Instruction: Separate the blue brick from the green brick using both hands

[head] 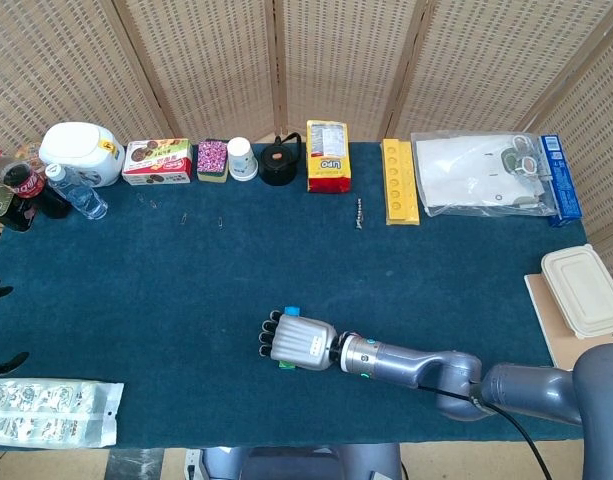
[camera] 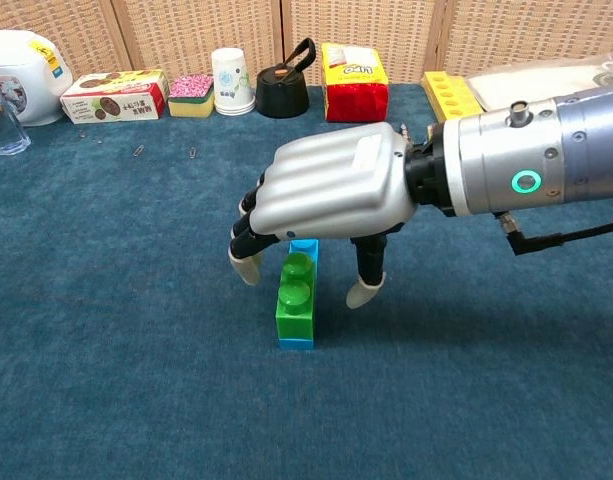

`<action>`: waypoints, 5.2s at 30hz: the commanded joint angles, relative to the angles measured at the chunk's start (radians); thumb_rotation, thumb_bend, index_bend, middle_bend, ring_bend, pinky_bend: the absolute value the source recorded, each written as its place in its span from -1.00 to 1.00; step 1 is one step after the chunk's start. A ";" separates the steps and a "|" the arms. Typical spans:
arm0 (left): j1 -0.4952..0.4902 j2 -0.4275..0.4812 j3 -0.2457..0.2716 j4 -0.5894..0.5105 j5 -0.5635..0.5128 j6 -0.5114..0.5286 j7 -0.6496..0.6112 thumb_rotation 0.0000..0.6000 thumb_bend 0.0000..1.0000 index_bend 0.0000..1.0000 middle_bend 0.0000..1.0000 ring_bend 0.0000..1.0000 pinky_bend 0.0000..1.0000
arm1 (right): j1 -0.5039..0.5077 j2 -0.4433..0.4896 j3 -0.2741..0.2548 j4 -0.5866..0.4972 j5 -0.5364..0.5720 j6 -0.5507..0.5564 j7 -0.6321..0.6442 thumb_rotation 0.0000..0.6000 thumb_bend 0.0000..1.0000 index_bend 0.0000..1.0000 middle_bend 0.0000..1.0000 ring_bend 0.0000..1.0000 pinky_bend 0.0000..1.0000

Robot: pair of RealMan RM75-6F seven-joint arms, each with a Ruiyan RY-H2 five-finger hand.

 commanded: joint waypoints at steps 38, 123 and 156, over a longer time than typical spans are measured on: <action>0.043 0.009 0.018 0.054 0.003 0.031 -0.092 1.00 -0.76 -0.59 -0.69 -0.90 -0.73 | 0.022 -0.161 -0.065 0.155 0.060 0.101 0.024 1.00 -0.81 0.33 0.21 0.28 0.16; -0.666 -0.580 -0.203 0.059 0.049 -0.638 -0.987 1.00 -0.81 -0.35 -0.53 -0.68 -0.51 | -0.497 0.092 0.195 -0.411 0.565 0.552 0.992 1.00 -0.78 0.44 0.32 0.39 0.29; -0.750 -0.734 -0.200 0.208 0.051 -0.569 -1.110 1.00 -0.26 -0.05 -0.52 -0.68 -0.52 | -0.477 0.010 0.230 -0.407 0.577 0.496 0.898 1.00 -0.78 0.47 0.32 0.39 0.28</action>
